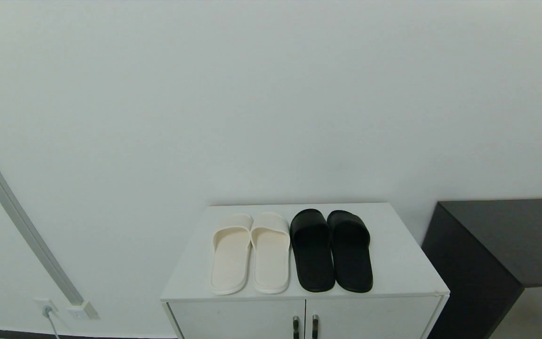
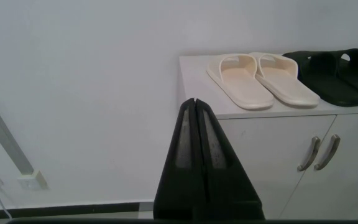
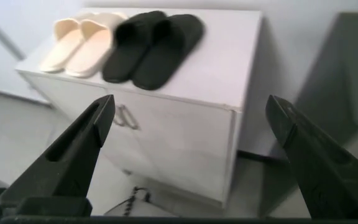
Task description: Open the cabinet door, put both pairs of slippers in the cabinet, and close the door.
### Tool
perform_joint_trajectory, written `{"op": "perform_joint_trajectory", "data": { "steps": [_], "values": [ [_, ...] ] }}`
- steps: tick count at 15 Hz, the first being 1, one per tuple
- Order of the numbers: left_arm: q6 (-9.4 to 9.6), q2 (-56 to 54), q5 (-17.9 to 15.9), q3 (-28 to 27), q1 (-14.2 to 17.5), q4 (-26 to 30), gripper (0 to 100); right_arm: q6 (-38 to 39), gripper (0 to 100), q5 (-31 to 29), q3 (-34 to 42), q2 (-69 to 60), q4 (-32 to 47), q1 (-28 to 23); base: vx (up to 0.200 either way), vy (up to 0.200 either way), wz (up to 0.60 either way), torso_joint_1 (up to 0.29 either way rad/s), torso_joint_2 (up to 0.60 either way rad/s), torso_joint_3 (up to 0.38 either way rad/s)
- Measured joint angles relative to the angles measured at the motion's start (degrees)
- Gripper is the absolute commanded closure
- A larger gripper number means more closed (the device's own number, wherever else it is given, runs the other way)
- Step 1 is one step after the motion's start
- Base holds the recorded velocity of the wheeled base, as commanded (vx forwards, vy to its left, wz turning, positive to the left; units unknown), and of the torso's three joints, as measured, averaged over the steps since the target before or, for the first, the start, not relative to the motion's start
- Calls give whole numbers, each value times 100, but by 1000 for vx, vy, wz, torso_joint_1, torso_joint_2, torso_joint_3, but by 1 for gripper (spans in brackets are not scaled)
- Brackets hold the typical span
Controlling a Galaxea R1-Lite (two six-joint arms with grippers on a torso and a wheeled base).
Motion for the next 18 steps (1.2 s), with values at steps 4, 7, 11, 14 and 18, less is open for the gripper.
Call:
{"op": "perform_joint_trajectory", "data": {
  "steps": [4,7,11,14,18],
  "values": [
    [2,0,0,0,0,0,100,690,0,-1265,-474,1723,-1208,1668,0,0,0,0,0,0],
    [-2,0,0,0,0,-2,100,994,0,-2367,-612,2985,-2237,2747,0,0,0,0,0,0],
    [-6,0,5,0,0,-5,100,1387,0,-3390,-1028,4529,-2982,3526,0,0,0,0,0,0],
    [-6,0,5,0,2,-5,100,1596,0,-3928,-1536,5392,-3090,3749,0,0,0,0,0,0],
    [-9,0,2,0,0,-2,100,1607,0,-4653,-2105,6317,-3455,3864,0,0,0,0,0,0]
  ]
}}
